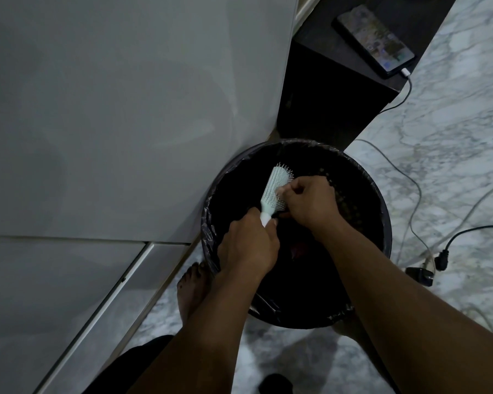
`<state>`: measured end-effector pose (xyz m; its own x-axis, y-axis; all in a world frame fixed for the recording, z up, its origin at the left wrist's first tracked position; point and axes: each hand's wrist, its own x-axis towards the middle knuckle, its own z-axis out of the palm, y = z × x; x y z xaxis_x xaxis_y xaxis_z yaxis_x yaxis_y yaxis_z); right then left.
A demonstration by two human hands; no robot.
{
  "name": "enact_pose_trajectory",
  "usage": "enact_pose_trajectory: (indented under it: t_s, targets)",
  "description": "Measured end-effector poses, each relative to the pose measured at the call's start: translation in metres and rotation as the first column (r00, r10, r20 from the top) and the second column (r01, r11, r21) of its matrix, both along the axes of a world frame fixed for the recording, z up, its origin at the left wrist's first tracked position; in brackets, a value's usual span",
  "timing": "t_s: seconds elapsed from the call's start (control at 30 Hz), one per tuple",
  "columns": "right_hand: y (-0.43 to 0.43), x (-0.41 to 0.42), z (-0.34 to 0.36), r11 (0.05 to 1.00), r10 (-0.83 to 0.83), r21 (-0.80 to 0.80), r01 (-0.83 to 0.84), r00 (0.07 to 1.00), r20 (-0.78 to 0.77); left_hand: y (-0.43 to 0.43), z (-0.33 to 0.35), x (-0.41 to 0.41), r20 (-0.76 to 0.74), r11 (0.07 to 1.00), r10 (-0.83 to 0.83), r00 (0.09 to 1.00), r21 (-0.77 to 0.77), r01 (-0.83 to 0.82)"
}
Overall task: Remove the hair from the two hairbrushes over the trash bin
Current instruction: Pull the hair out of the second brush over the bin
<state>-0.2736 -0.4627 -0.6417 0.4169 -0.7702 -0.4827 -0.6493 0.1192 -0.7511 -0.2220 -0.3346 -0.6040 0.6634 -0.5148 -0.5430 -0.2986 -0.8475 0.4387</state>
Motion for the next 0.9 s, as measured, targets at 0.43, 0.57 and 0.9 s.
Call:
enact_pose_trajectory:
  t_s: [0.43, 0.57, 0.9]
  targets:
    - [0.004, -0.002, 0.022, 0.935, -0.07, 0.345, 0.087, 0.996, -0.063, -0.004, -0.002, -0.001, -0.063, 0.996, 0.086, 0.994, -0.03, -0.088]
    - [0.004, 0.002, 0.017, 0.96, -0.037, 0.279, 0.029, 0.999, 0.022, -0.003, -0.004, -0.001, -0.084, 0.995, 0.085, 0.993, -0.048, -0.089]
    - [-0.006, 0.005, 0.015, 0.887, -0.266, 0.415, 0.2, 0.958, 0.106, -0.002, -0.005, 0.001, -0.097, 0.987, 0.135, 0.986, -0.077, -0.143]
